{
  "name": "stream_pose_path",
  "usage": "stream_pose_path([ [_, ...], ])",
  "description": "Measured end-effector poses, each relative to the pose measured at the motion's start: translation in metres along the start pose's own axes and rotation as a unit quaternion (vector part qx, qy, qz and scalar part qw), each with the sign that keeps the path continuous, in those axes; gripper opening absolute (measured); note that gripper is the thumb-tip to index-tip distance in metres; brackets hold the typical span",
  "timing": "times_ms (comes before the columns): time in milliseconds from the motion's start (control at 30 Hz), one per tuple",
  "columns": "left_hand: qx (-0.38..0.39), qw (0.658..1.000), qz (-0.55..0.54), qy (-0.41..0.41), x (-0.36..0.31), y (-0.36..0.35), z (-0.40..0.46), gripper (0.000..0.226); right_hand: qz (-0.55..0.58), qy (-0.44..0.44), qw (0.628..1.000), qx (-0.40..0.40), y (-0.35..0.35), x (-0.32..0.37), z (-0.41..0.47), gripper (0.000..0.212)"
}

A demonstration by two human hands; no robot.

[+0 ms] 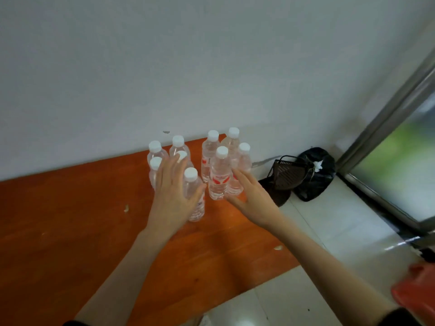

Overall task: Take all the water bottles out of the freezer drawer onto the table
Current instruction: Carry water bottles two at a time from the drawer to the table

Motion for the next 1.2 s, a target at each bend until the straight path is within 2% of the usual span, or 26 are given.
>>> stream_pose_path([
  [100, 0.069, 0.993, 0.047, -0.083, -0.043, -0.016, 0.005, 0.071, -0.126, -0.005, 0.991, -0.045, 0.045, -0.021, -0.030, 0.077],
  [200, 0.111, 0.975, 0.079, -0.174, -0.092, -0.039, 0.004, 0.069, -0.231, -0.054, 0.968, -0.077, 0.092, -0.043, -0.077, 0.080],
  [433, 0.170, 0.917, 0.086, -0.350, -0.242, -0.088, -0.052, 0.075, -0.337, -0.187, 0.908, -0.162, 0.187, -0.080, -0.240, 0.088],
  [633, 0.206, 0.859, 0.041, -0.467, -0.348, -0.131, -0.157, 0.076, -0.356, -0.321, 0.856, -0.196, 0.227, -0.095, -0.418, 0.087],
  [833, 0.270, 0.801, -0.024, -0.534, -0.441, -0.187, -0.270, 0.076, -0.342, -0.453, 0.797, -0.206, 0.245, -0.111, -0.574, 0.087],
  [1033, 0.330, 0.740, -0.067, -0.582, -0.522, -0.248, -0.353, 0.073, -0.325, -0.543, 0.742, -0.222, 0.257, -0.146, -0.678, 0.085],
  [1200, 0.361, 0.716, -0.086, -0.592, -0.577, -0.317, -0.400, 0.076, -0.311, -0.588, 0.712, -0.225, 0.277, -0.201, -0.739, 0.081],
])
Point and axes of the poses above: each hand's wrist, its own z-axis towards the middle knuckle, its own y-axis out of the back of the hand, x = y × z, the point moved 1 cm from there along z, towards the middle knuckle, and after that the axes turned 6 degrees about -z, right-handed, at the moved point
